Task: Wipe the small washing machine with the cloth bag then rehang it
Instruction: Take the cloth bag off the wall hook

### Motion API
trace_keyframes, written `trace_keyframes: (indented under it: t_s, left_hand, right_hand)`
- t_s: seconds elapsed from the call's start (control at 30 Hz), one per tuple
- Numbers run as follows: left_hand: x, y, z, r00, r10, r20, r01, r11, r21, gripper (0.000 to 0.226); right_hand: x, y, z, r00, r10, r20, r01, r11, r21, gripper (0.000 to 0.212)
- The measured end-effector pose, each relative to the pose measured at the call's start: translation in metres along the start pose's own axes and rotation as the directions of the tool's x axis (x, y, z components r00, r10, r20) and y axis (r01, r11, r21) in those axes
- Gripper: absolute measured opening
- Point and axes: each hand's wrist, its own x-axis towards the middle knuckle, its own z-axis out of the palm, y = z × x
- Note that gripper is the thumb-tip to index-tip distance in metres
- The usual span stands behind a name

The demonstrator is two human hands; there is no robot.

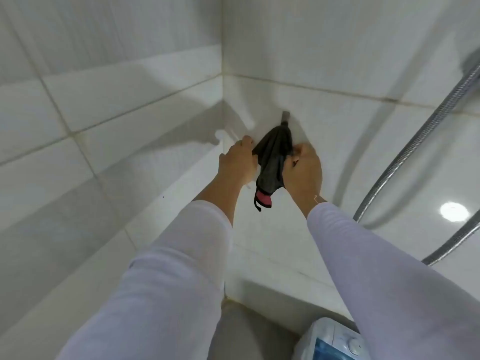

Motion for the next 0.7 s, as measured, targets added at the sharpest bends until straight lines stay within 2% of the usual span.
trace_keyframes:
  t_s: [0.1,0.27,0.47,0.7]
  left_hand:
    - [0.009,0.001,0.006,0.999,-0.028,0.019,0.029,0.994,-0.101,0.032]
    - [0.014,-0.002,0.008,1.0,-0.003,-0.002,0.003,1.0,0.005,0.026]
    - [0.006,-0.012,0.0,0.997,-0.054,0.05,0.062,0.981,-0.185,0.023]
    - [-0.019,-0.018,-0.024,0.999,-0.033,0.024,0.039,0.957,-0.287,0.021]
  right_hand:
    - [0.004,0.004,0.002,1.0,-0.015,0.022,0.016,1.0,-0.016,0.021]
    - [0.006,0.009,0.002,0.998,-0.052,0.026,0.054,0.994,-0.095,0.019]
    - [0.002,0.011,-0.005,0.998,-0.058,0.025,0.06,0.993,-0.102,0.019]
    - [-0.009,0.005,-0.024,0.996,-0.046,0.071,0.049,0.998,-0.05,0.012]
